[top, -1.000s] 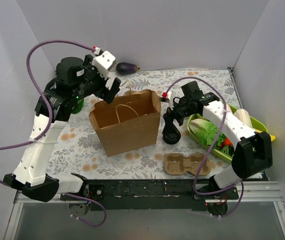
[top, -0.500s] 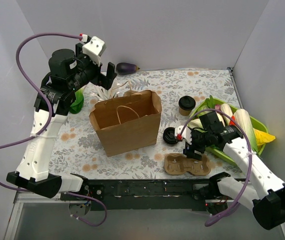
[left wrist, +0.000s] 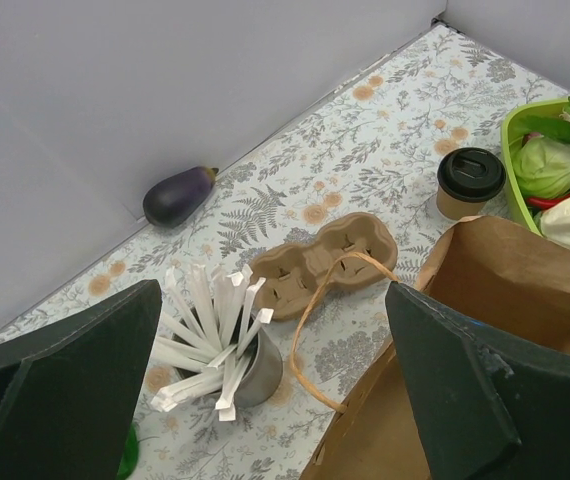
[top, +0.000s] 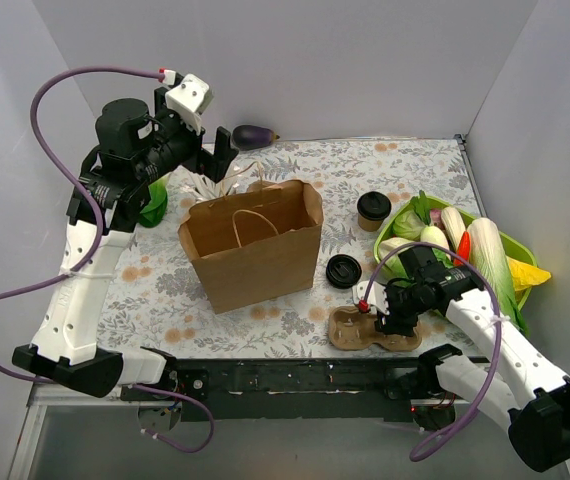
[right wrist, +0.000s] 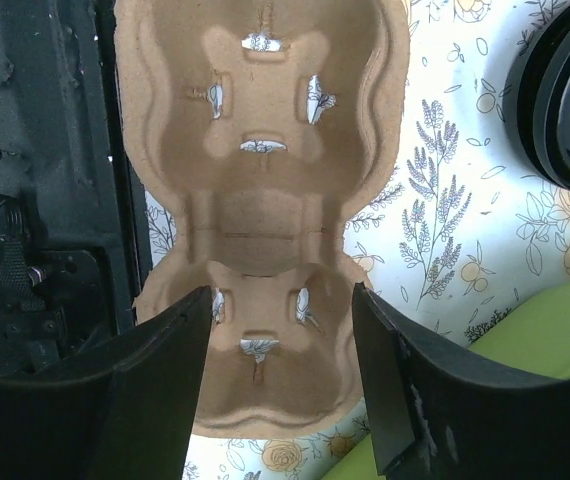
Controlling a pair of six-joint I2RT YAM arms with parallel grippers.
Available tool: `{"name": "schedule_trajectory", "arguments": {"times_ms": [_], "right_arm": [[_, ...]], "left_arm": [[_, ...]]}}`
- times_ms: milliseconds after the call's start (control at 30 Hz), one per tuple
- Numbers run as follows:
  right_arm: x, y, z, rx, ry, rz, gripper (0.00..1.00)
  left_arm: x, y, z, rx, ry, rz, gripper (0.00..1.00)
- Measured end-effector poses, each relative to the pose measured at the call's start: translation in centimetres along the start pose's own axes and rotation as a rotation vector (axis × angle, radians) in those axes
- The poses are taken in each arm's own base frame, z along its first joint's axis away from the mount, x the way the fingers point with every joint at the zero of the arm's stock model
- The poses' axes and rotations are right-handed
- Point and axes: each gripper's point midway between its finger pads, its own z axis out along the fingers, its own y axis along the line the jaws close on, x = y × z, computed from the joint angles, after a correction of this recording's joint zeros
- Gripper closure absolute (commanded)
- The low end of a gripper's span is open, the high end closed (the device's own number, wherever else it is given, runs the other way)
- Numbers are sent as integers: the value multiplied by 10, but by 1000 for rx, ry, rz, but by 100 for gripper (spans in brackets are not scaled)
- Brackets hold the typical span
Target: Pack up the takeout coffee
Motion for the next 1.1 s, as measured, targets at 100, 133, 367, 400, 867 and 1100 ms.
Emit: {"name": "schedule_trajectory", "arguments": {"times_ms": [100,133,367,400,867,1100], "right_arm": [[0,1,0,-2,0,-3,36],[0,1,0,-3,0,-3,36],[-1,1,6,-14,-6,14,38],[0,2,8,-18,-5,17,38],[5,7,22,-8,23,41,40],[3,7,26,-5,31,38,43]], "left_arm": [[0,1,-1,1,-2,-4,3],[0,1,-1,1,-2,-5,3],[0,3,-2,-1,-2,-9,3],[1,3,-2,-2,-2,-9,3],[6,6,-2,-5,9,-18,3],[9,4,-1,5,14,-22,3]]}}
